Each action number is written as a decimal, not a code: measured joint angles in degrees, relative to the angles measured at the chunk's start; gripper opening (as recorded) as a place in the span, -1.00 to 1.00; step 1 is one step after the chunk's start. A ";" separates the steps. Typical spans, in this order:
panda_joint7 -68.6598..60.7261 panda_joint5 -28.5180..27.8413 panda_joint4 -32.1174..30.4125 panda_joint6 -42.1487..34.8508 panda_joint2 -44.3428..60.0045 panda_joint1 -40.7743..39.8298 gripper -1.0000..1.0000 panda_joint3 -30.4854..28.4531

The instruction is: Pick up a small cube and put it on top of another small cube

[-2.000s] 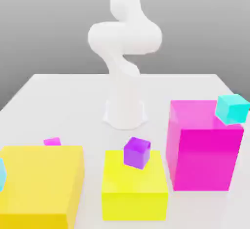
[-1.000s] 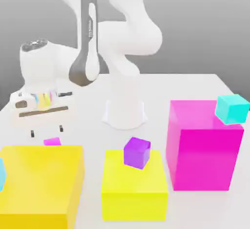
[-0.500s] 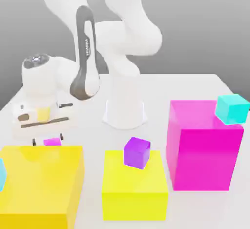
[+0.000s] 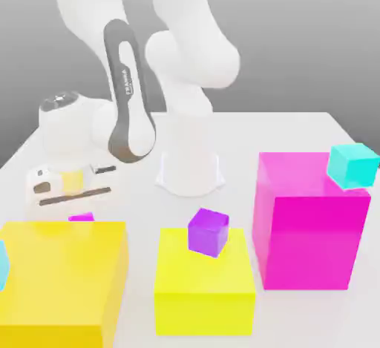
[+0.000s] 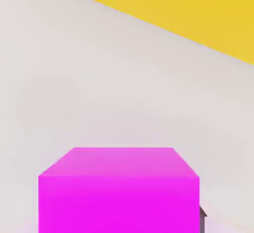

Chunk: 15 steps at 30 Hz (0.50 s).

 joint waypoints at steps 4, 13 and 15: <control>1.48 -1.61 0.07 -1.56 -0.62 7.52 -1.00 -7.62; 9.11 -11.60 0.17 -6.93 -4.17 24.92 -1.00 -27.27; 10.96 -14.27 0.17 -8.20 -5.46 26.58 -1.00 -29.68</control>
